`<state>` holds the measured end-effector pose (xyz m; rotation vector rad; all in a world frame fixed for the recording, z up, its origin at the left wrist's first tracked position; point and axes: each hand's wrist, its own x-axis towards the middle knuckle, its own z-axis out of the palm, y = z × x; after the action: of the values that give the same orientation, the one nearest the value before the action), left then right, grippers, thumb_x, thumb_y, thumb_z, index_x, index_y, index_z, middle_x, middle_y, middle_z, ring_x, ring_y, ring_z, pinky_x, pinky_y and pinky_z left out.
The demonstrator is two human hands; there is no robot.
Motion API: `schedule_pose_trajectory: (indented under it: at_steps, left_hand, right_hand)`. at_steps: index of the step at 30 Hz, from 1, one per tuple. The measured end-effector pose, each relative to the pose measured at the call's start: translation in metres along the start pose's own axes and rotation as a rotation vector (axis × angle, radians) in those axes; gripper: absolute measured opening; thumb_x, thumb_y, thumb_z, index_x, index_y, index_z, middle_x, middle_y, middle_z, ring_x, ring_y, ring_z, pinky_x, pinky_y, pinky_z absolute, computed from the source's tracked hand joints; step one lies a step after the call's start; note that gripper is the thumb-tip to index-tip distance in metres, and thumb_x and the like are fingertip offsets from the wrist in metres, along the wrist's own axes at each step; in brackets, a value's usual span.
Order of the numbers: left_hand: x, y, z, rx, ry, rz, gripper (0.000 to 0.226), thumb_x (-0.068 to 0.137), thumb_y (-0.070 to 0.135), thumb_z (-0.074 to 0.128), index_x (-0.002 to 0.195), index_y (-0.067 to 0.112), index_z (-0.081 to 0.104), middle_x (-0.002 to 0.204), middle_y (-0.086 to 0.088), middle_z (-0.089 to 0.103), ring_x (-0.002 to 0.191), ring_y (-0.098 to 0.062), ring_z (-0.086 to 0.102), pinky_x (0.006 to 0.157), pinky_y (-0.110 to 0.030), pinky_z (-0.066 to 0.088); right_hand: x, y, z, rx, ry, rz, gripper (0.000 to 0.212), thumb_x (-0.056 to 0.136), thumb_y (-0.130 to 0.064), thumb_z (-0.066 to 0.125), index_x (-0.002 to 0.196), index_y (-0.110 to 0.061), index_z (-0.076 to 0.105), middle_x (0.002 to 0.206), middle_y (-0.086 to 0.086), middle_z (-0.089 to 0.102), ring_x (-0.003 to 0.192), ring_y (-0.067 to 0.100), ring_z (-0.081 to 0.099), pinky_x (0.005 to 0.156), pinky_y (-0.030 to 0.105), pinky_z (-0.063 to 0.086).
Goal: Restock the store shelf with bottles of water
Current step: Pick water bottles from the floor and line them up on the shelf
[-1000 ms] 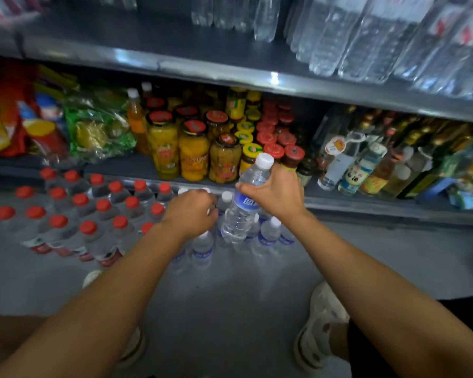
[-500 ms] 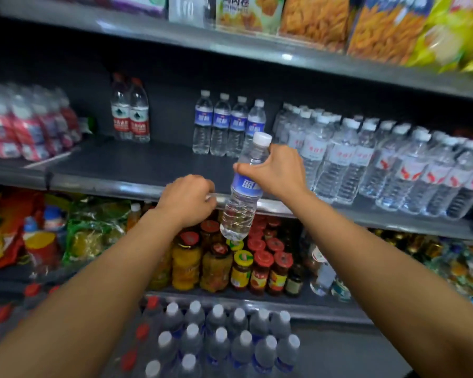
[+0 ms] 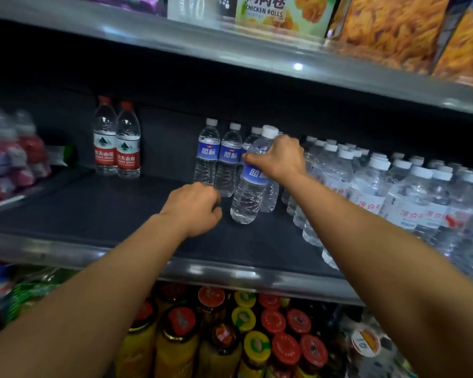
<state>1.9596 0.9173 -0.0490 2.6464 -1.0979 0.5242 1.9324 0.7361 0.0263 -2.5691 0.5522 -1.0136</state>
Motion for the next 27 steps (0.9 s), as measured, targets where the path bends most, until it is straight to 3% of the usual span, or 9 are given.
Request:
schedule_pose_trajectory:
  at_steps: [4, 9, 11, 14, 24, 27]
  left_hand:
    - [0.026, -0.012, 0.022, -0.004, -0.03, 0.021, 0.025, 0.092, 0.033, 0.049, 0.106, 0.018, 0.064, 0.11, -0.005, 0.063, 0.099, -0.028, 0.059, 0.077, -0.036, 0.049]
    - [0.05, -0.023, 0.044, -0.015, -0.04, 0.048, 0.026, 0.094, 0.032, 0.048, 0.11, 0.018, 0.063, 0.111, -0.002, 0.062, 0.1, -0.024, 0.058, 0.077, -0.034, 0.047]
    - [0.056, -0.026, 0.049, -0.021, -0.046, 0.058, 0.027, 0.094, 0.033, 0.048, 0.111, 0.018, 0.063, 0.111, -0.002, 0.062, 0.1, -0.023, 0.058, 0.079, -0.034, 0.047]
    - [0.062, -0.028, 0.058, -0.043, -0.045, 0.076, 0.026, 0.093, 0.032, 0.049, 0.109, 0.018, 0.063, 0.11, -0.001, 0.062, 0.1, -0.023, 0.058, 0.081, -0.034, 0.048]
    - [0.065, -0.036, 0.068, -0.042, -0.064, 0.088, 0.026, 0.094, 0.034, 0.048, 0.108, 0.019, 0.064, 0.111, 0.0, 0.06, 0.102, -0.022, 0.056, 0.082, -0.034, 0.047]
    - [0.063, -0.038, 0.07, -0.034, -0.078, 0.082, 0.025, 0.093, 0.035, 0.047, 0.105, 0.019, 0.063, 0.112, 0.0, 0.06, 0.103, -0.024, 0.056, 0.081, -0.033, 0.046]
  right_hand:
    - [0.035, 0.012, 0.034, -0.045, -0.024, 0.02, 0.047, 0.066, -0.052, 0.078, 0.061, -0.012, 0.052, 0.065, 0.003, 0.059, 0.065, 0.02, 0.061, 0.051, 0.029, 0.047]
    - [0.064, 0.02, 0.06, -0.086, -0.027, 0.017, 0.047, 0.065, -0.055, 0.077, 0.081, -0.011, 0.072, 0.076, 0.005, 0.068, 0.072, 0.02, 0.065, 0.07, 0.037, 0.058]
    - [0.072, 0.02, 0.067, -0.089, -0.031, 0.02, 0.041, 0.066, -0.052, 0.079, 0.071, -0.013, 0.067, 0.07, 0.003, 0.064, 0.069, 0.019, 0.063, 0.065, 0.033, 0.055]
    - [0.078, 0.019, 0.073, -0.121, -0.027, 0.032, 0.049, 0.07, -0.048, 0.079, 0.056, -0.014, 0.047, 0.059, 0.0, 0.05, 0.064, 0.019, 0.054, 0.056, 0.028, 0.038]
    - [0.092, 0.016, 0.082, -0.168, -0.052, 0.024, 0.053, 0.074, -0.052, 0.076, 0.058, -0.017, 0.04, 0.061, -0.002, 0.042, 0.073, 0.021, 0.053, 0.061, 0.029, 0.037]
    - [0.09, 0.013, 0.078, -0.216, -0.082, 0.044, 0.051, 0.075, -0.057, 0.073, 0.064, -0.016, 0.043, 0.073, -0.001, 0.048, 0.078, 0.02, 0.051, 0.064, 0.03, 0.038]
